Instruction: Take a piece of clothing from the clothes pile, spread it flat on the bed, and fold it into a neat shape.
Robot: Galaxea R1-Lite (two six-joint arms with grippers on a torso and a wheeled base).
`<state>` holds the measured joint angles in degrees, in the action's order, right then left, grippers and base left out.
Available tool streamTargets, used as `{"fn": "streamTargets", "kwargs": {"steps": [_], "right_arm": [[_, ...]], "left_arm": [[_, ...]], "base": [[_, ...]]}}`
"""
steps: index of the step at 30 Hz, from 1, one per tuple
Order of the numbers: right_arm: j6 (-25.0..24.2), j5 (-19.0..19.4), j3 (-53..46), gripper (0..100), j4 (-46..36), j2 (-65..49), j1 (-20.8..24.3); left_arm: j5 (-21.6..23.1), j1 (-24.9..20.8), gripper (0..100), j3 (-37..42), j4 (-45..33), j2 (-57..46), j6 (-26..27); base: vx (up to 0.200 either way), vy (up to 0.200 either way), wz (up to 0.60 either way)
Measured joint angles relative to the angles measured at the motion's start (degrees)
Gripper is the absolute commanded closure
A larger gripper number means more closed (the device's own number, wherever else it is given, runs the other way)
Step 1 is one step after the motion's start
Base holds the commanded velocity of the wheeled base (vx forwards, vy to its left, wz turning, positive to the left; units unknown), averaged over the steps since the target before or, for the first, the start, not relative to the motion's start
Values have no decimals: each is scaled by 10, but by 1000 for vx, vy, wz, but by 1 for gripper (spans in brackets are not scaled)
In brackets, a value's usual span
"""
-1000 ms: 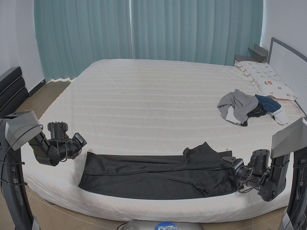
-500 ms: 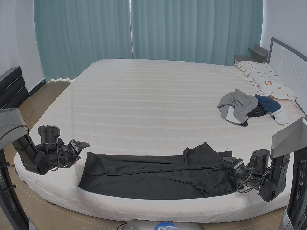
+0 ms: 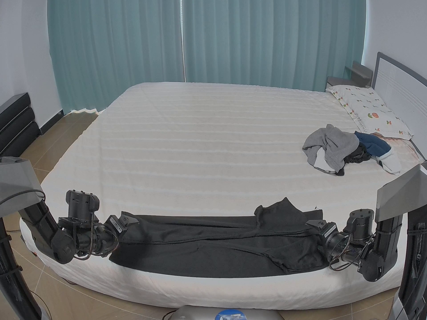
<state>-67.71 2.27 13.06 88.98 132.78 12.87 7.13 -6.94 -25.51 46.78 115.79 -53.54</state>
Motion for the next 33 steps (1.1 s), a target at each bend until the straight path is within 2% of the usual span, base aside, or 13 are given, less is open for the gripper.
{"fn": "streamTargets", "kwargs": {"steps": [7, 11, 21, 22, 28, 33], "right_arm": [[0, 0, -3, 0, 0, 0, 2], [0, 0, -3, 0, 0, -1, 3], [1, -5, -2, 0, 0, -3, 3], [1, -5, -2, 0, 0, -3, 3], [8, -25, -2, 0, 0, -14, 21], [53, -51, 5, 0, 0, -26, 52]], "left_arm": [[-15, -14, 0, 8, 2, 21, -2], [-47, -19, 0, -10, 15, 49, -3], [-76, -29, 0, -52, 34, 97, -13], [-84, -29, 100, -55, 35, 101, -14], [-114, -29, 100, -65, 38, 116, -15], [-130, -29, 100, -62, 62, 113, -15]], "base": [[0, 0, 0], [0, 0, 0], [0, 0, 0], [0, 0, 0], [0, 0, 0], [0, 0, 0]]}}
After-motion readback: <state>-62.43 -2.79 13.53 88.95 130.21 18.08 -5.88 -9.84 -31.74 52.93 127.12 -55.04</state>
